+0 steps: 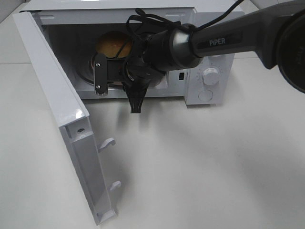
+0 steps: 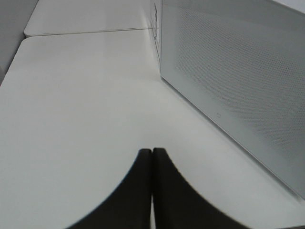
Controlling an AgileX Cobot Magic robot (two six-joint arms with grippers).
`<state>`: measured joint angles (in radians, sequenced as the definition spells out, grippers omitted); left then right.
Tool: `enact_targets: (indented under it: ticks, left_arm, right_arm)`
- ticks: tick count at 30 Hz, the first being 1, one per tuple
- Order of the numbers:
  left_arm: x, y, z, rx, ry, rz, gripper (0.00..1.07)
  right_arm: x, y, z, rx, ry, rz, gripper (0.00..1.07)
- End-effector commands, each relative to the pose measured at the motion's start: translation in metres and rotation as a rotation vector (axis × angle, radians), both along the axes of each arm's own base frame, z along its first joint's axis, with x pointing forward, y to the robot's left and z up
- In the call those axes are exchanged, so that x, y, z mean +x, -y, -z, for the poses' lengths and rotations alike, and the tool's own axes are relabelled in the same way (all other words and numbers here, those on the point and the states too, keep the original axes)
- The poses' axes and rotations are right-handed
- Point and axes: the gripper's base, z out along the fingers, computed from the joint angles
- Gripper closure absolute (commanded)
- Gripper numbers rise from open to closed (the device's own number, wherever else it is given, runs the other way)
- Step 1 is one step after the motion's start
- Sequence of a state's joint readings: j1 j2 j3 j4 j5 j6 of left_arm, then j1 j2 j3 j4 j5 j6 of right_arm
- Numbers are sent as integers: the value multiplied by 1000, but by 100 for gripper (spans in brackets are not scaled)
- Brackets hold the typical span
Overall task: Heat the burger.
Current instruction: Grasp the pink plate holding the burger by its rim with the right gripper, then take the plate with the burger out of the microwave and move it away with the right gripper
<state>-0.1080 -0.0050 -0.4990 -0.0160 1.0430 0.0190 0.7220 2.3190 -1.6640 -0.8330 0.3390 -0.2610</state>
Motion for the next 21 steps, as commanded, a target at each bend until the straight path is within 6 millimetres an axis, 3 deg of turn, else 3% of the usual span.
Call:
enact_targets:
  ticks: [1,21]
  left_arm:
    - [-2,0,0,-7,23,-2,107]
    - [-2,0,0,-7,23,-2,107]
  right_arm:
    - [0,4,4,-17,-24,42,107]
    - [-1,4,-15,-10,7,23,107]
